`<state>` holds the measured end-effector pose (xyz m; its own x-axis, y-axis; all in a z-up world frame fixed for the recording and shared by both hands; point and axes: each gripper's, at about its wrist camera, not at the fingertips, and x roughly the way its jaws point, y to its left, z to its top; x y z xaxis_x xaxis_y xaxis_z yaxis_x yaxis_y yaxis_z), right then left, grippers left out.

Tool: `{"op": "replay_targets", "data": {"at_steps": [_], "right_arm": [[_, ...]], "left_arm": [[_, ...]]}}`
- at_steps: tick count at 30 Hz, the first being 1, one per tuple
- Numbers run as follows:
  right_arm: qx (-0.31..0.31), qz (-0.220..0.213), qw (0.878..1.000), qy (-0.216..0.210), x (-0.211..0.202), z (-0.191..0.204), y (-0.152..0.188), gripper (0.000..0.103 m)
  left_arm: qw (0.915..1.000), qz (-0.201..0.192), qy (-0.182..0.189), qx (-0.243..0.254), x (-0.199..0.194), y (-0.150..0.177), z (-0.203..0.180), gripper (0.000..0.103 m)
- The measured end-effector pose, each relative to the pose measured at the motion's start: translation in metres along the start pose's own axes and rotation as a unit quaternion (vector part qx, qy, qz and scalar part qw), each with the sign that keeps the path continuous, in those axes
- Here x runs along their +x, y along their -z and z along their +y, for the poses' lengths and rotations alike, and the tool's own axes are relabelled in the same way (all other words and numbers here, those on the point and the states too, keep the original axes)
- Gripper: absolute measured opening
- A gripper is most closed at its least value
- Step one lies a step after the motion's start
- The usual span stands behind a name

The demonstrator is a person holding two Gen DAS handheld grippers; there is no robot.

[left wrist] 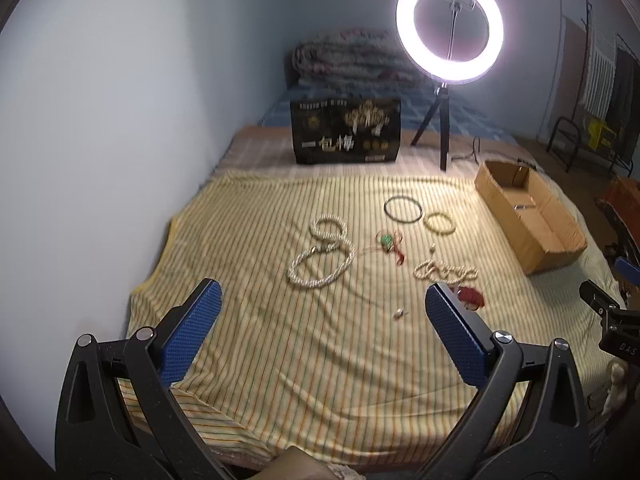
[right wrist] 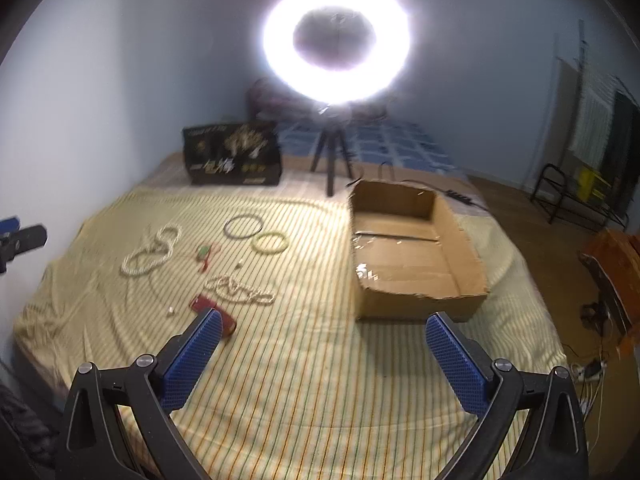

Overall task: Organize jewelry
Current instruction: 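Move left tool to the white pearl necklace while right tool approaches the red watch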

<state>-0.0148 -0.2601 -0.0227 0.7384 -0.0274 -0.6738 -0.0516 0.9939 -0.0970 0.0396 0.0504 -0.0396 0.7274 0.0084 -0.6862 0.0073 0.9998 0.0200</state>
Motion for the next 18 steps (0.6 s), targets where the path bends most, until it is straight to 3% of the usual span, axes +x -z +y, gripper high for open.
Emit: {"op": "replay_targets", "data": {"at_steps": [7,11,15,18], "right_arm": [[-0.038,0.039,0.995,-0.079,0.032,0.014,-0.006,0.102],[-0.095,0.052,0.988,-0.114,0.046,0.033,-0.011,0.096],[-0.138,0.076,0.977,-0.143,0.063,0.049,-0.01,0.087],[-0.136,0.106,0.971,-0.166,0.08,0.051,-0.009,0.08]], "left_arm": [[0.9995,0.029,-0.008,0.008,0.028,-0.008,0.014,0.103],[0.9982,0.055,0.023,0.002,0.051,-0.014,0.017,0.103],[0.9972,0.063,0.003,0.039,0.073,-0.018,0.007,0.103],[0.9953,0.081,0.015,0.052,0.091,-0.02,0.0,0.103]]}}
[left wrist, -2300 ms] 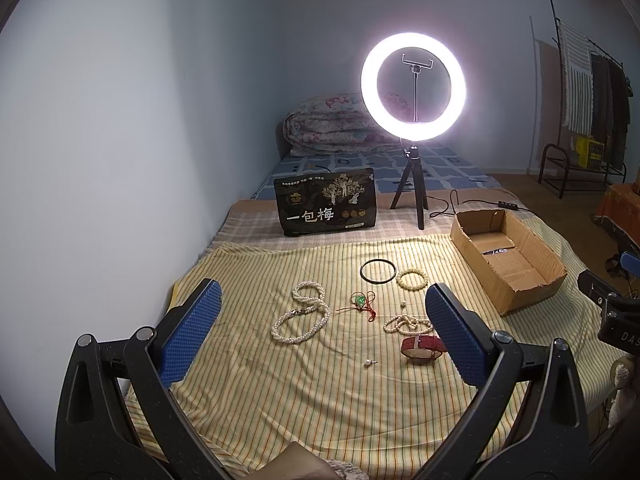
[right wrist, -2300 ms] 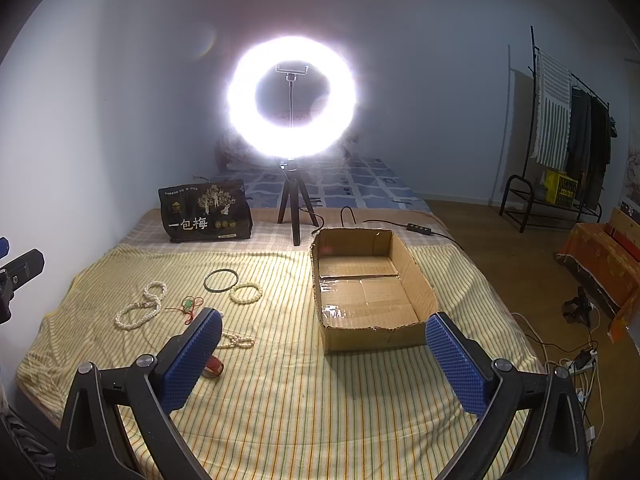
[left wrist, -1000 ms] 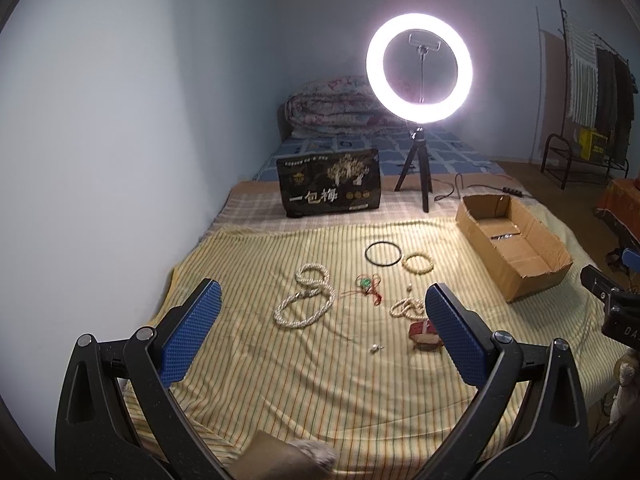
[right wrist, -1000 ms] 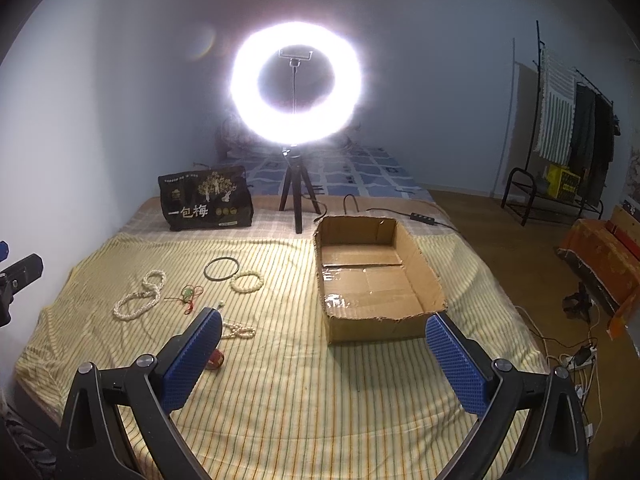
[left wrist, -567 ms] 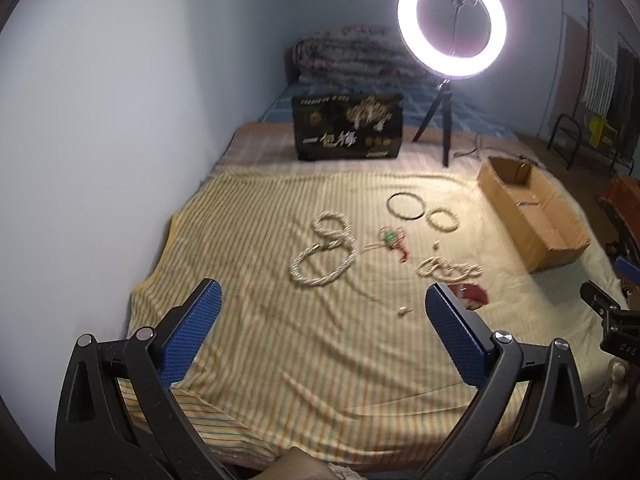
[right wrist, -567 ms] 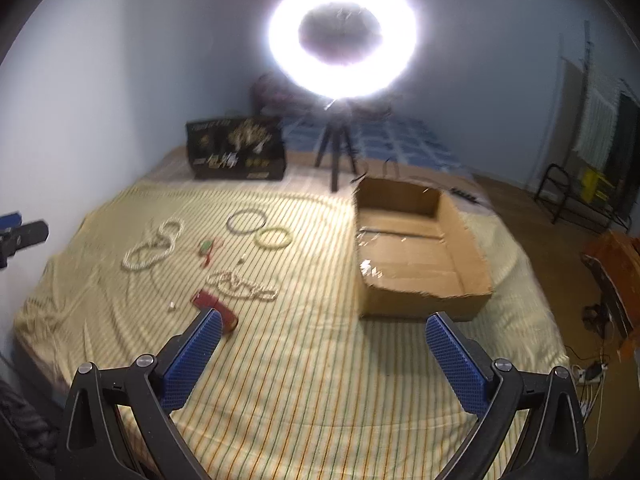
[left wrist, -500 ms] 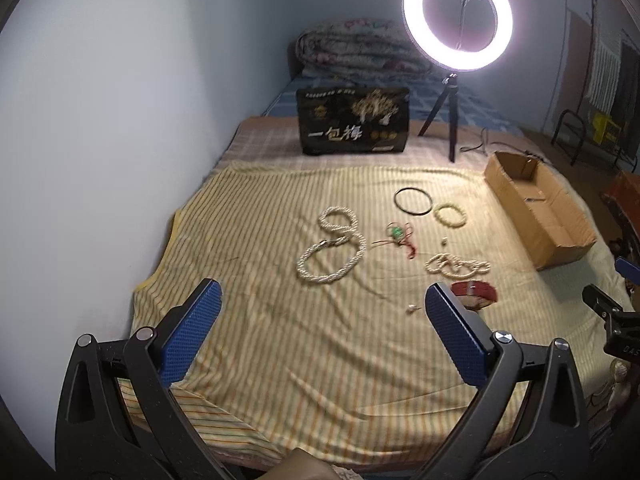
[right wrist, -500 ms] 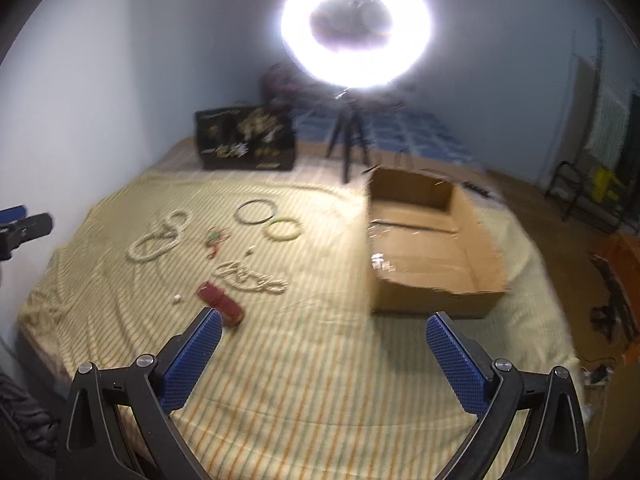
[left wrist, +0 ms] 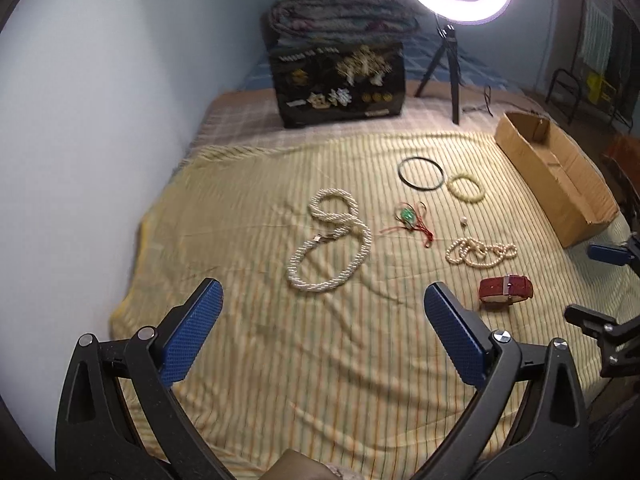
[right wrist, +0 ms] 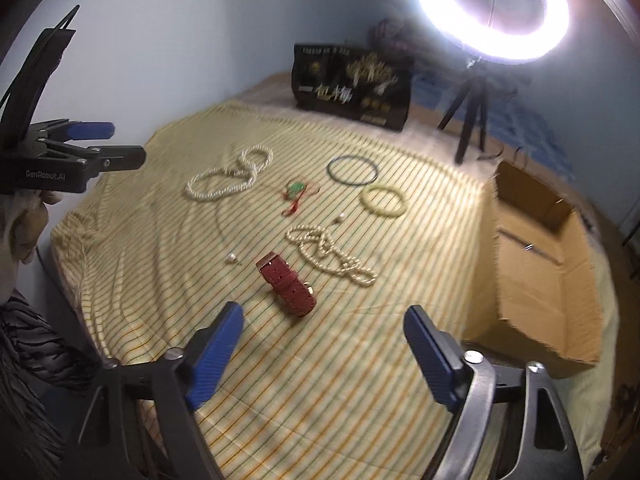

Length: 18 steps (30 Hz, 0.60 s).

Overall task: Organize jewelry
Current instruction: 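Move left tool to the white pearl necklace while right tool approaches the red watch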

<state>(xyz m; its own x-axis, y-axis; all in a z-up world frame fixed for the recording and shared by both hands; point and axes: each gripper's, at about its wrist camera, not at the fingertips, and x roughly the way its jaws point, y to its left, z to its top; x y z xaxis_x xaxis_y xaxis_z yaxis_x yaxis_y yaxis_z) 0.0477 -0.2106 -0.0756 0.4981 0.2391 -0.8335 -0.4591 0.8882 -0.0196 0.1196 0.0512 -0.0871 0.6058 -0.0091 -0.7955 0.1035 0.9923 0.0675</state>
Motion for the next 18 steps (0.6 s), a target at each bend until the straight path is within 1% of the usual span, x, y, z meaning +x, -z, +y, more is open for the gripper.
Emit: {"op": "replay_targets", "data": {"at_steps": [3,4,6,8,9,10,13,15,17,18], "right_arm": [[0.001,0.015,1.0,-0.008,0.014,-0.003,-0.003,0.079],[-0.002,0.018,1.0,-0.01,0.019,-0.003,-0.004,0.078],[-0.006,0.021,1.0,-0.014,0.024,-0.002,-0.007,0.078],[-0.008,0.024,1.0,-0.018,0.03,0.0,-0.009,0.078],[-0.008,0.026,0.999,-0.019,0.031,0.001,-0.009,0.078],[-0.007,0.029,0.999,-0.022,0.034,0.002,-0.01,0.077],[-0.005,0.038,0.999,-0.026,0.039,0.004,-0.011,0.075],[-0.003,0.041,0.999,-0.028,0.044,0.003,-0.013,0.073],[0.0,0.044,0.999,-0.031,0.047,0.003,-0.014,0.072],[0.001,0.045,0.998,-0.032,0.047,0.004,-0.015,0.07]], "left_arm": [[0.9998,0.018,0.001,-0.008,0.014,-0.004,0.0,0.102],[0.9998,0.021,0.005,-0.006,0.019,-0.006,-0.001,0.102],[0.9996,0.029,0.002,0.002,0.028,-0.009,-0.002,0.102],[0.9991,0.04,0.004,-0.01,0.038,-0.012,0.005,0.102],[0.9985,0.048,0.01,-0.022,0.045,-0.015,0.011,0.1],[0.9979,0.055,0.012,-0.034,0.05,-0.017,0.016,0.092],[0.9932,0.083,0.016,-0.08,0.072,-0.022,0.037,0.079],[0.9887,0.104,0.024,-0.105,0.087,-0.023,0.048,0.075],[0.9859,0.115,0.027,-0.119,0.097,-0.024,0.053,0.072],[0.9842,0.121,0.029,-0.126,0.102,-0.024,0.055,0.068]]}}
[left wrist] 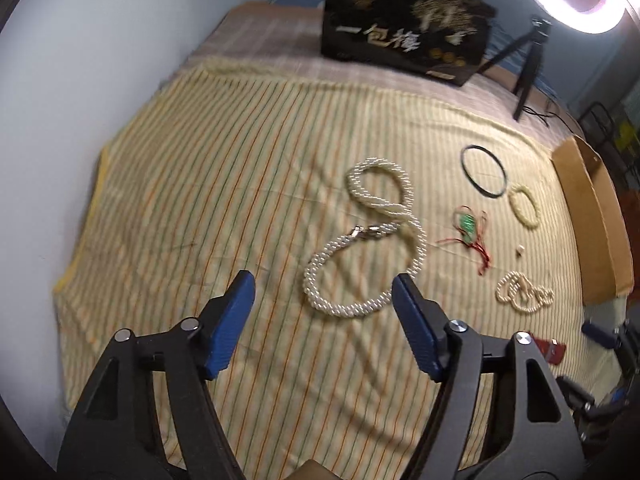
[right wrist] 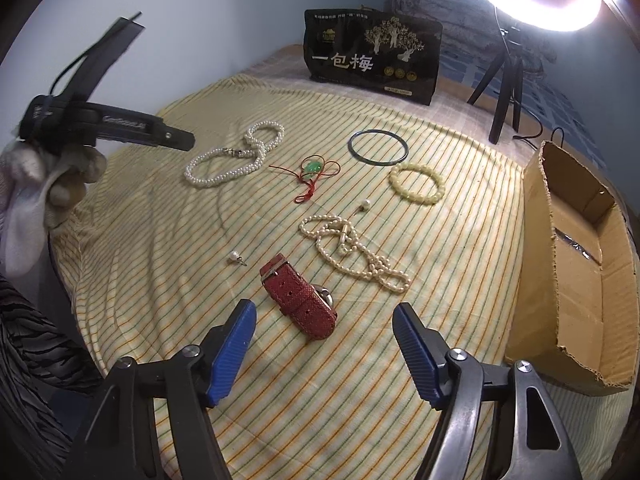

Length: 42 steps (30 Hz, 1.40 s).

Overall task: Organize jewelry
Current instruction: 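Move left tool to the white pearl necklace while right tool approaches the red watch, then close left tool on the pearl necklace while right tool grasps the red watch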

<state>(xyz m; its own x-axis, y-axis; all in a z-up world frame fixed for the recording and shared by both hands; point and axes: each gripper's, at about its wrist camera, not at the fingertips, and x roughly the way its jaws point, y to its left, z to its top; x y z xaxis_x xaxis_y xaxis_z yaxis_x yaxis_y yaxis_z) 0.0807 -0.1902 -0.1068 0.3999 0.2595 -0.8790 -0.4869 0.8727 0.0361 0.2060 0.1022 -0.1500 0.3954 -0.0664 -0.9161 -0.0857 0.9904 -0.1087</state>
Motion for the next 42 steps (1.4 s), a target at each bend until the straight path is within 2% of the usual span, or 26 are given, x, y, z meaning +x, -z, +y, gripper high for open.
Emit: {"op": "replay_targets", "data": {"at_steps": [1,3,6,14,23,26,28,29,30,33,36,42], "right_arm": [[0.0,0.001,1.0,-0.001,0.001,0.0,-0.001,0.069],[-0.002,0.001,1.0,-0.002,0.002,0.0,-0.003,0.067],[-0.002,0.001,1.0,-0.008,0.004,0.002,-0.005,0.064],[-0.009,0.004,1.0,-0.009,0.012,0.005,-0.011,0.063],[-0.019,0.012,1.0,0.0,0.024,0.008,-0.013,0.062],[-0.026,0.017,0.999,0.003,0.028,0.01,-0.013,0.057],[-0.028,0.021,0.999,0.005,0.031,0.012,-0.013,0.051],[-0.026,0.024,0.999,0.005,0.032,0.011,-0.013,0.045],[-0.024,0.025,0.999,0.005,0.033,0.011,-0.014,0.039],[-0.014,0.028,1.0,-0.002,0.036,0.009,-0.015,0.031],[-0.011,0.025,1.0,-0.003,0.036,0.011,-0.016,0.02],[0.01,0.008,1.0,-0.006,0.03,0.007,-0.019,0.02]], "left_arm": [[0.9999,0.008,0.005,-0.01,0.006,-0.002,0.003,0.063],[0.999,0.025,0.014,-0.033,0.017,-0.006,0.009,0.059],[0.998,0.039,0.019,-0.045,0.028,-0.01,0.012,0.051],[0.9962,0.062,0.011,-0.06,0.054,-0.013,0.018,0.051],[0.9981,0.047,-0.012,-0.039,0.067,-0.017,0.003,0.047],[0.9979,0.043,-0.014,-0.047,0.068,-0.018,0.003,0.033],[0.9974,0.043,-0.004,-0.058,0.068,-0.02,0.008,0.016],[0.997,0.044,0.004,-0.064,0.068,-0.021,0.011,0.014],[0.9968,0.044,0.009,-0.066,0.068,-0.022,0.011,0.012],[0.9971,0.04,0.012,-0.064,0.066,-0.021,0.012,0.007],[0.9965,0.039,0.026,-0.07,0.058,-0.018,0.015,0.006],[0.9932,0.012,0.079,-0.085,0.021,-0.02,0.018,0.006]]}}
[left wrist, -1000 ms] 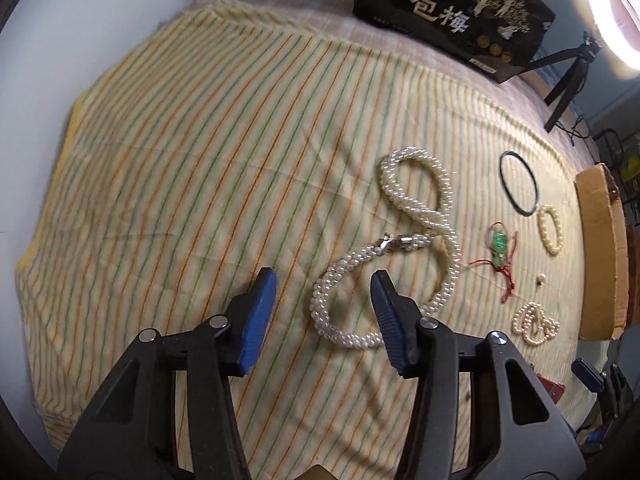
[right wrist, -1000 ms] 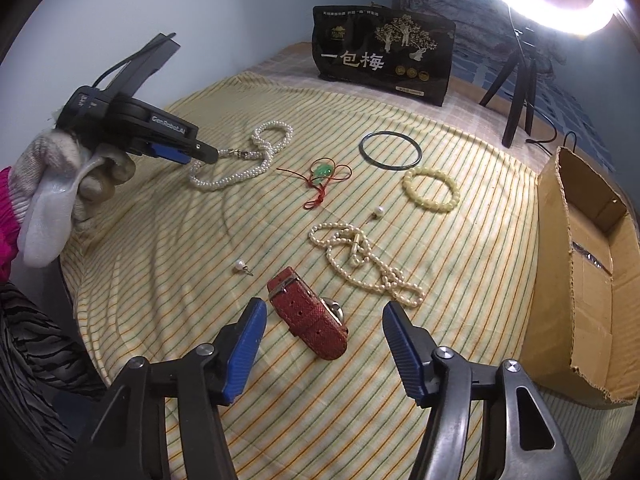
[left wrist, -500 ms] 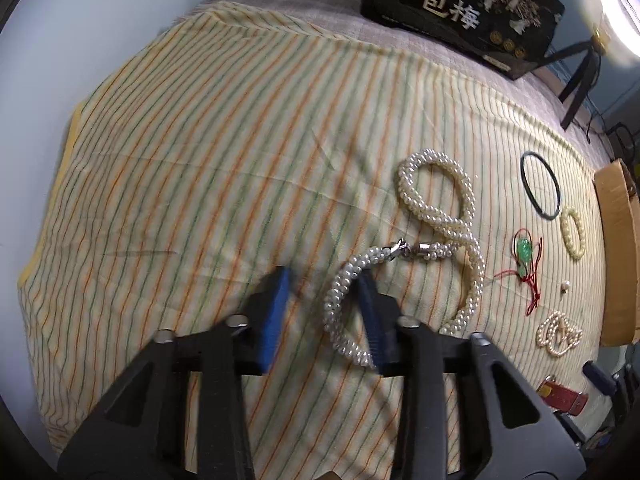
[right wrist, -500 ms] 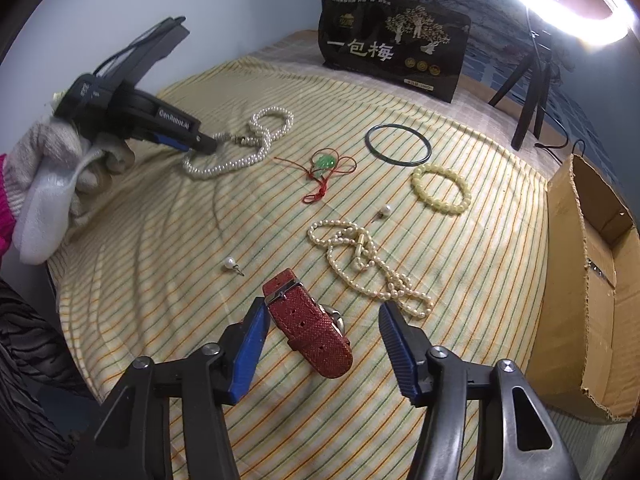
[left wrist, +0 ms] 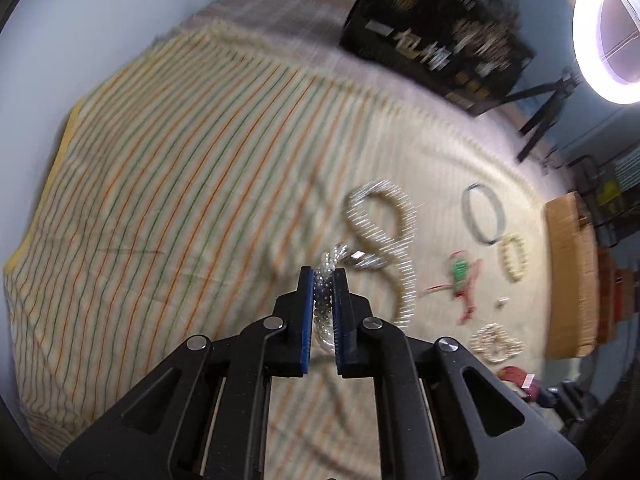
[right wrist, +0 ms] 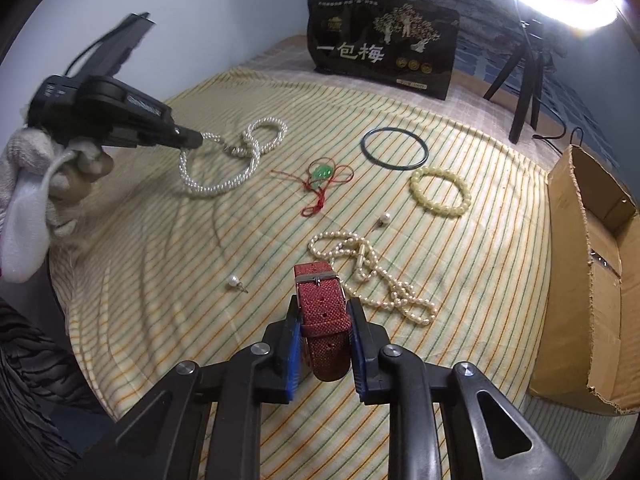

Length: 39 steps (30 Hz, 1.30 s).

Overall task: Organize jewelry
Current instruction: 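Close left tool on the pearl necklace while right tool grasps the red watch, then carry the pearl necklace and red watch over the cardboard box with both tools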

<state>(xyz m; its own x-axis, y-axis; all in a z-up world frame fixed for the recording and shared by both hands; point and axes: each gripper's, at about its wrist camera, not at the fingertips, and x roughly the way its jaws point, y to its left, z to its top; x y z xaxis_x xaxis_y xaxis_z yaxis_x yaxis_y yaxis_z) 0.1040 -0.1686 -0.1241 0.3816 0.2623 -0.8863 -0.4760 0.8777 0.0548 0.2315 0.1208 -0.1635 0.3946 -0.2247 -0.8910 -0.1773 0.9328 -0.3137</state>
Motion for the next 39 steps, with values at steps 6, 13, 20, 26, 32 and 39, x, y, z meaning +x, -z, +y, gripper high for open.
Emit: {"op": "replay_targets", "data": {"at_steps": [6,13,20,26,32,39], "right_arm": [[0.019,-0.024,1.0,0.001,-0.013,-0.005,-0.006,0.019],[0.024,-0.066,0.997,0.009,-0.043,-0.01,-0.017,0.019],[0.046,-0.097,0.994,0.027,-0.069,-0.034,-0.018,0.019],[0.082,-0.119,0.988,0.056,-0.095,-0.07,-0.016,0.019],[0.108,-0.135,0.981,0.083,-0.116,-0.099,-0.012,0.019],[0.14,-0.145,0.974,0.107,-0.136,-0.13,0.005,0.019]], "left_arm": [[0.9979,-0.038,0.053,-0.001,-0.036,-0.007,-0.018,0.006],[0.9933,-0.07,0.091,0.015,-0.066,-0.013,-0.044,0.006],[0.9881,-0.097,0.116,0.027,-0.094,-0.017,-0.062,0.006],[0.9843,-0.109,0.132,0.042,-0.109,-0.019,-0.081,0.006],[0.9805,-0.121,0.137,0.073,-0.124,-0.017,-0.108,0.006],[0.9741,-0.128,0.153,0.106,-0.139,-0.016,-0.156,0.006]]}}
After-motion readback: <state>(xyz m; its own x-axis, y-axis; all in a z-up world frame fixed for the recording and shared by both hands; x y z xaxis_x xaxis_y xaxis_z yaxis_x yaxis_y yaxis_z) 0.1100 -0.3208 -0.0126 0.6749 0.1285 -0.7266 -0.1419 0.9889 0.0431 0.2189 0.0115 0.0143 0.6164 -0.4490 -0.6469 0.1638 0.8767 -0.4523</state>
